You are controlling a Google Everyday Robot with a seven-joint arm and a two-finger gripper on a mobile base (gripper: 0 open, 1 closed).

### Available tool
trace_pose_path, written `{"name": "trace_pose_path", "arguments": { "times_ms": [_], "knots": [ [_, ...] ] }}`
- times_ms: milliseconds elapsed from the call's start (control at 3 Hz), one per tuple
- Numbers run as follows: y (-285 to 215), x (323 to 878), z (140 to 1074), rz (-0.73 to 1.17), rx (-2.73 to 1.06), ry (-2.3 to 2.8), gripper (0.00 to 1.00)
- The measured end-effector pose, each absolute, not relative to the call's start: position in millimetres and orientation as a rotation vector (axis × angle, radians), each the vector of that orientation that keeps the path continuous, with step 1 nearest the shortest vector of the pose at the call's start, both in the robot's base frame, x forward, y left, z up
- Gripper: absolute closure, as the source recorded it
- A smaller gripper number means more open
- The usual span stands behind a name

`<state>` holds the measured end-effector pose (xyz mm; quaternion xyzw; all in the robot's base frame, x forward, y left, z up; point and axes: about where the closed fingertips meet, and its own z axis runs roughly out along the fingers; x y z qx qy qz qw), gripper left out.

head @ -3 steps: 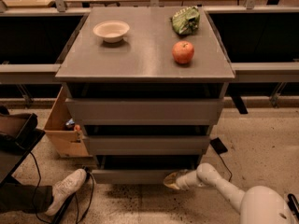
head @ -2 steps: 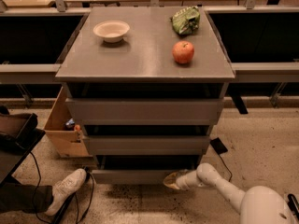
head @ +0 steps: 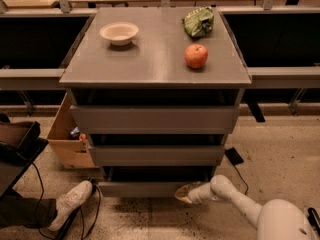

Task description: Close bottom drawer

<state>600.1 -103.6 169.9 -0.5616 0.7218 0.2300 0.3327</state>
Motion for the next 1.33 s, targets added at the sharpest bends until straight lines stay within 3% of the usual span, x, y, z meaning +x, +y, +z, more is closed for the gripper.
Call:
{"name": "trace_pose_path", "arguments": {
  "times_ms": [333,667,1000,1333],
  "knots": [
    [-103.6,600.1,169.9,0.601,-1.467,1.885,0.13],
    [-103.5,600.0,169.8,0.601,-1.467,1.885,0.00],
    [-103.5,600.0,169.8,0.601,-1.467,1.885,0.02],
    [-103.5,600.1,169.8,0.601,-1.467,1.885,0.22]
  ]
}}
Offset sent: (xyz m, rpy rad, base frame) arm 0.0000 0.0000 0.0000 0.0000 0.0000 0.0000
